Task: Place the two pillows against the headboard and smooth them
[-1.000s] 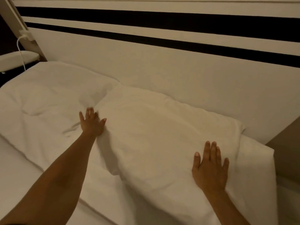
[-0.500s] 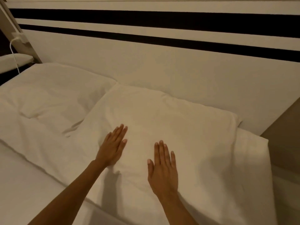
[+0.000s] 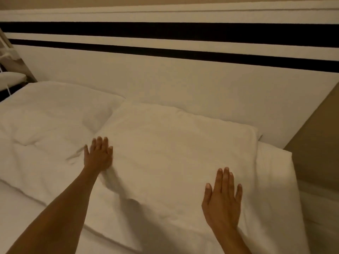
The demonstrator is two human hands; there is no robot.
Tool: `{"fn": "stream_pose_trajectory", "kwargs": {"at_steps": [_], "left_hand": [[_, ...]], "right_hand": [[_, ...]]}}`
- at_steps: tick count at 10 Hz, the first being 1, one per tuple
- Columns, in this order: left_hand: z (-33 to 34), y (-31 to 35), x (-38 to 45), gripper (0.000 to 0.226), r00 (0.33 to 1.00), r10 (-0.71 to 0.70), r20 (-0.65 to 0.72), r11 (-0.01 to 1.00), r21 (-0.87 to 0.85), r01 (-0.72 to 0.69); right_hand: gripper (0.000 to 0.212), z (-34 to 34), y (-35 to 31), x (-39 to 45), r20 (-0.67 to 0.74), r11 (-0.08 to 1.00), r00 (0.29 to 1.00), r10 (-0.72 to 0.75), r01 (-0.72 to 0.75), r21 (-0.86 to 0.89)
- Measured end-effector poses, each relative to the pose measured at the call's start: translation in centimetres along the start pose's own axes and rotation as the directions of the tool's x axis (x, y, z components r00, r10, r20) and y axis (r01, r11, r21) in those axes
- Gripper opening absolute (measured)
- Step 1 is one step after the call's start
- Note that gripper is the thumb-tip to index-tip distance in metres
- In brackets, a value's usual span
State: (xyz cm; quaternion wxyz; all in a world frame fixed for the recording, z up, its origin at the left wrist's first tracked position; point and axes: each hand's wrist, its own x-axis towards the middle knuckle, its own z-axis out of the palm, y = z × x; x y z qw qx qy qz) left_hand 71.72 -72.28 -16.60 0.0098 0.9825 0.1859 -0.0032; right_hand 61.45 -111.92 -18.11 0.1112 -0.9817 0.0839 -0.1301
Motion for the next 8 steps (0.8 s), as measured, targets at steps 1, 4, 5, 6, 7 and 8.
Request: {"fn": "stream_pose_trajectory", "kwargs": {"at_steps": [1, 4, 5, 6, 7, 8], "left_hand": [[-3.8, 4.1, 2.4, 0.054, 0.995, -0.025, -0.1, 1.0, -0.022, 0.023], [-2.2, 18.6, -1.8, 0.062, 0.904, 0.427, 0.006, 0.858, -0.319, -0.403], [-1.4, 18.1, -1.3, 0.061, 0.913, 0.407, -0.032, 0.858, -0.328, -0.394], [-1.2, 16.5, -0.4, 0.06, 0.919, 0.391, -0.053, 0.872, -0.3, -0.388], [-1.1, 12.8, 0.1, 0.06, 0.949, 0.307, -0.067, 0.897, -0.313, -0.312], [-0.5, 9.3, 0.0, 0.063, 0.98, 0.185, -0.071, 0.92, -0.339, -0.198]], "right_hand": [[0.06, -2.1, -1.0, 3.4, -0.087, 0.997, 0.994, 0.073, -0.071, 0.026], [0.083, 0.5, -3.1, 6.6, 0.189, 0.946, 0.929, -0.319, 0.301, 0.12], [0.088, 0.8, -2.6, 6.7, 0.167, 0.958, 0.945, -0.28, 0.265, 0.105], [0.091, 0.3, -1.9, 7.0, 0.172, 0.975, 0.961, -0.217, 0.205, 0.086], [0.089, -0.2, -0.4, 7.6, 0.168, 0.981, 0.969, -0.182, 0.168, 0.093], [0.077, -2.9, -0.1, 8.7, 0.175, 0.987, 0.978, -0.11, 0.087, 0.131]]}}
